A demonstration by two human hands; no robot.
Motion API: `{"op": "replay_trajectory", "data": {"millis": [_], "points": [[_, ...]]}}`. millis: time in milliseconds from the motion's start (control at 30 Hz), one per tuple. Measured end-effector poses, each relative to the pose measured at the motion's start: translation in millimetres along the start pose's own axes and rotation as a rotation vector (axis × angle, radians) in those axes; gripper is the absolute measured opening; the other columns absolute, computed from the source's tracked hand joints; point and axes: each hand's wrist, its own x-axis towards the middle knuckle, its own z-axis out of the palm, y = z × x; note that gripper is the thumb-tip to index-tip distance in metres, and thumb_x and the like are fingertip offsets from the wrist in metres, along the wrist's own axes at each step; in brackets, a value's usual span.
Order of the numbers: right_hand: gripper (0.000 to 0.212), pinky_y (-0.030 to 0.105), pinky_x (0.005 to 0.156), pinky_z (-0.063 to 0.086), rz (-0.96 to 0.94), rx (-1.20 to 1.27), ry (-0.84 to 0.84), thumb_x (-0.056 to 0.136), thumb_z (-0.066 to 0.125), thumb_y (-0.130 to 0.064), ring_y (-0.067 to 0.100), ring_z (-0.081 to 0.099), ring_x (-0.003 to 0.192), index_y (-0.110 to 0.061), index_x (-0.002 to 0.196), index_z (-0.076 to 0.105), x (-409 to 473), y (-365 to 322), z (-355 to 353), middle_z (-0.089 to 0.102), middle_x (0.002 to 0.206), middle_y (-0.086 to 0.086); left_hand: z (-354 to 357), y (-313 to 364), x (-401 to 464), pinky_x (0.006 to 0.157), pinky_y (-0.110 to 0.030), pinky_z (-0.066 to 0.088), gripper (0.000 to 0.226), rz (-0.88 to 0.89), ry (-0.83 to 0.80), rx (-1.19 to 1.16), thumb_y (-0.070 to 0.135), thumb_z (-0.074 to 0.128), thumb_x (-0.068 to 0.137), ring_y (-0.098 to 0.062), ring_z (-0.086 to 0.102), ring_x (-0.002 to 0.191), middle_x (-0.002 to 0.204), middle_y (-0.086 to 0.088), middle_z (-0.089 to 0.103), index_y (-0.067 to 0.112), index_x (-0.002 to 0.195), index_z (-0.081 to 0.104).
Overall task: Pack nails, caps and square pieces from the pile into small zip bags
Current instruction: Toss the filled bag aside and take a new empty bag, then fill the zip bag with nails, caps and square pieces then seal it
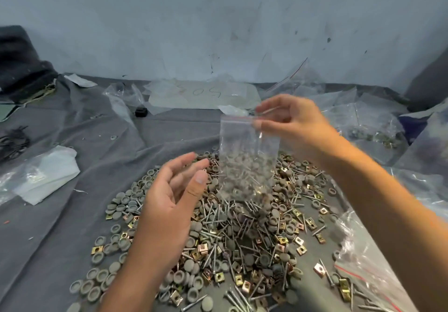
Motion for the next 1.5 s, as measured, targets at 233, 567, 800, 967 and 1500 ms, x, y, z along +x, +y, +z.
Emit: {"op": "replay_trajectory", "data": {"millis": [233,567,800,967,1500], "points": [[0.038,0.026,0.065,0.046,0.365,0.039,0.464,0.096,0.067,-0.016,0.013,0.066,0.082,-0.011,0.132,0.055,45,49,-108,0.070,0.114,0.006,1,5,-2,0.090,-0.024,0.045,0.050,-0.017,0.059,0.078,0.066,0.050,0.077,0.007,0.063,0.109,0.114,0.027,0.070,0.042,0.121,0.053],[0.085,0.050,0.106,0.041,0.665,-0.976,0.158,0.071,0.062,-0.071,0.035,0.054,0.129,-0.016,0.136,0.060,-188,136,-119,0.058,0.141,0.012,12,2,-5,0.096,-0.033,0.045,0.044,-0.057,0.030,0.122,0.060,0.047,0.084,0.007,0.065,0.103,0.109,0.024,0.071,0.038,0.122,0.054],[0.033,0.043,0.072,0.053,0.501,-0.899,0.402,0.083,0.077,-0.025,0.024,0.067,0.082,-0.050,0.076,0.055,-211,150,-102,0.067,0.088,-0.017,18,0,-8,0.098,-0.041,0.050,0.046,-0.059,-0.001,0.183,0.062,0.046,0.081,0.007,0.064,0.103,0.109,0.025,0.071,0.039,0.120,0.053],[0.037,0.042,0.077,0.049,0.328,-0.749,0.535,0.088,0.071,-0.015,0.026,0.066,0.085,-0.048,0.083,0.055,-196,105,-99,0.071,0.092,-0.004,21,-2,-10,0.093,-0.029,0.050,0.050,-0.052,-0.022,0.203,0.066,0.046,0.078,0.009,0.063,0.104,0.108,0.027,0.070,0.040,0.121,0.053],[0.016,0.030,0.087,0.047,-0.179,-0.516,0.261,0.092,0.059,-0.040,0.007,0.050,0.103,-0.032,0.104,0.065,-101,30,63,0.056,0.107,-0.018,26,0,-14,0.069,-0.020,0.052,0.030,0.014,-0.017,0.272,0.061,0.054,0.082,-0.002,0.068,0.081,0.084,0.016,0.072,0.037,0.087,0.070]]}}
